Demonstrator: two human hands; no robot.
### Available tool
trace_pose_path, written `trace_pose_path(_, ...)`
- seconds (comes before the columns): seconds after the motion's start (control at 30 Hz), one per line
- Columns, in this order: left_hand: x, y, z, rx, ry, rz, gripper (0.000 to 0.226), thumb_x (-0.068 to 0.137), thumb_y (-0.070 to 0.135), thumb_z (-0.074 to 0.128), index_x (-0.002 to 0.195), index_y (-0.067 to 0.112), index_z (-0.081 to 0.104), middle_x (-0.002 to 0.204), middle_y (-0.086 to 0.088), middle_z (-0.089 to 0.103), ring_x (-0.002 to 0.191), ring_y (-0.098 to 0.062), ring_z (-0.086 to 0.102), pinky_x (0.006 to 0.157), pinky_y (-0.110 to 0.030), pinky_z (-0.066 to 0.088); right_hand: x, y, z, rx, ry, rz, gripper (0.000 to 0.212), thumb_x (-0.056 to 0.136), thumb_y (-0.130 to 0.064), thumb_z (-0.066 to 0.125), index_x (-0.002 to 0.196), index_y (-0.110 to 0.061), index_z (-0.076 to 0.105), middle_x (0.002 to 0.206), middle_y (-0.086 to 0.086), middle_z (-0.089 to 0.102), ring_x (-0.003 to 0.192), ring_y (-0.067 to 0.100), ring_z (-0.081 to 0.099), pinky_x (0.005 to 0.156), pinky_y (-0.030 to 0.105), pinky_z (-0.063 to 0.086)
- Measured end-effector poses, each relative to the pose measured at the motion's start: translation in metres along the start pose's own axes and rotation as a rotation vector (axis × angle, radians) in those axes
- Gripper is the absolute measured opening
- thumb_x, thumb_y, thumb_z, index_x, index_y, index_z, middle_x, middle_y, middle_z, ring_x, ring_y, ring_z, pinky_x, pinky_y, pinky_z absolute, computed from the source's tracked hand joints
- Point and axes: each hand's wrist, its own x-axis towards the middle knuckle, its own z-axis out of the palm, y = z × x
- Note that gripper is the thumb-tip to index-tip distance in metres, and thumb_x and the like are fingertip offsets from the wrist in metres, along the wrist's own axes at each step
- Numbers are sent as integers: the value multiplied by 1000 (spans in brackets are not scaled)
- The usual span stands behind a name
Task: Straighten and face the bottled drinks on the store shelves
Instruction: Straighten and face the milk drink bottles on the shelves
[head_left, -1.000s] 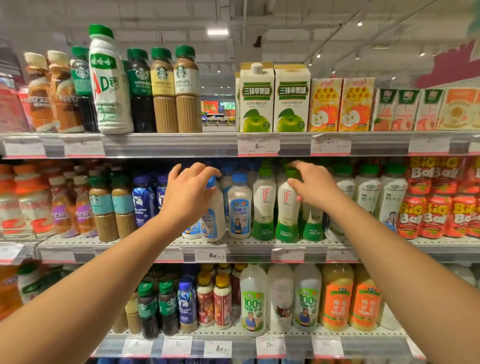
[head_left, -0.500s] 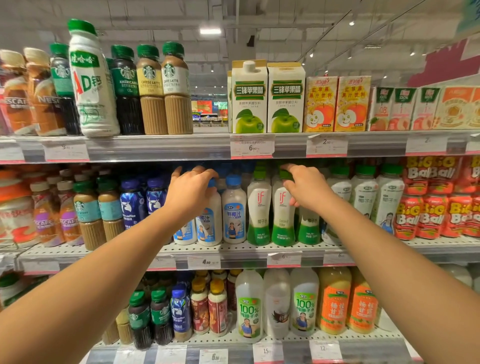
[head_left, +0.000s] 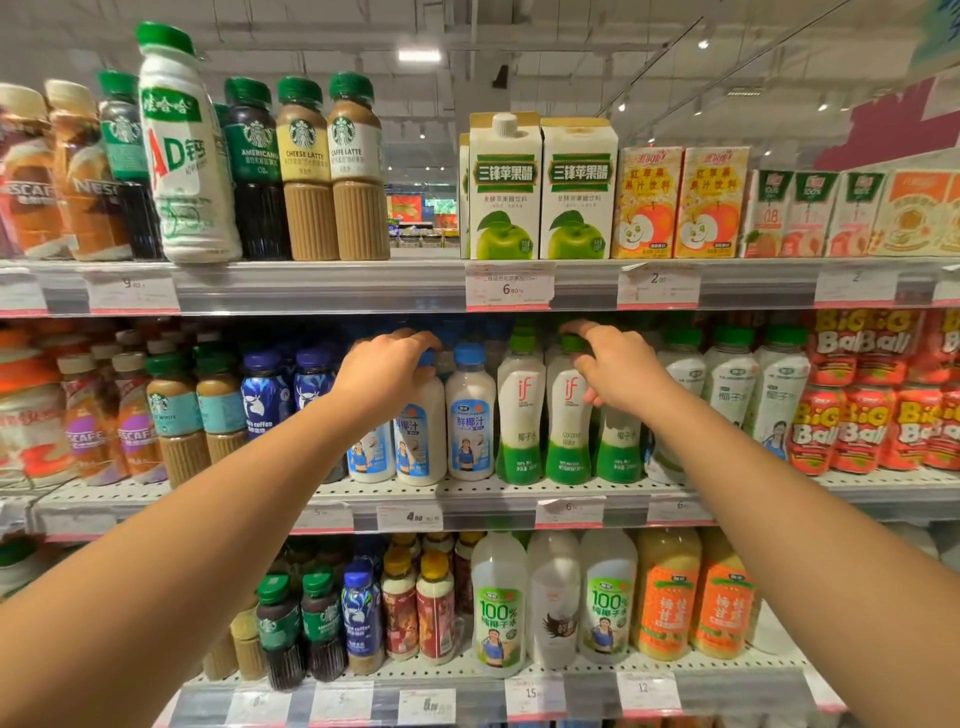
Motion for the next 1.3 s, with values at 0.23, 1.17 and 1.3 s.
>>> trace_pose_path(0.23,-4,1,12,97,77,27,37,102,33,52,138,23,54,127,-8,65,99,-36,67,95,-45,44,-3,-3,10,-103,76,-15,48,104,-21,46,146,-43,45,128,11,65,96,33,69,87,50,59)
trace_pose_path(1.17,-19,-16,21,178,-15,220,93,79,53,75,153,29,24,162,-10,26,139,-37,38,119,-62,16,-95,-20,18,-60,128,12,73,92,-31,64,156,-35,29,155,3,44,116,24,64,103,48,50)
trace_pose_path(1.3,-34,-13,16,162,23,245,89,76,49,78,150,27,33,162,-10,27,140,-37,35,116,-62,23,-112,-27,16,-71,114,-3,65,92,-32,65,151,-33,37,144,2,52,113,23,64,99,48,53)
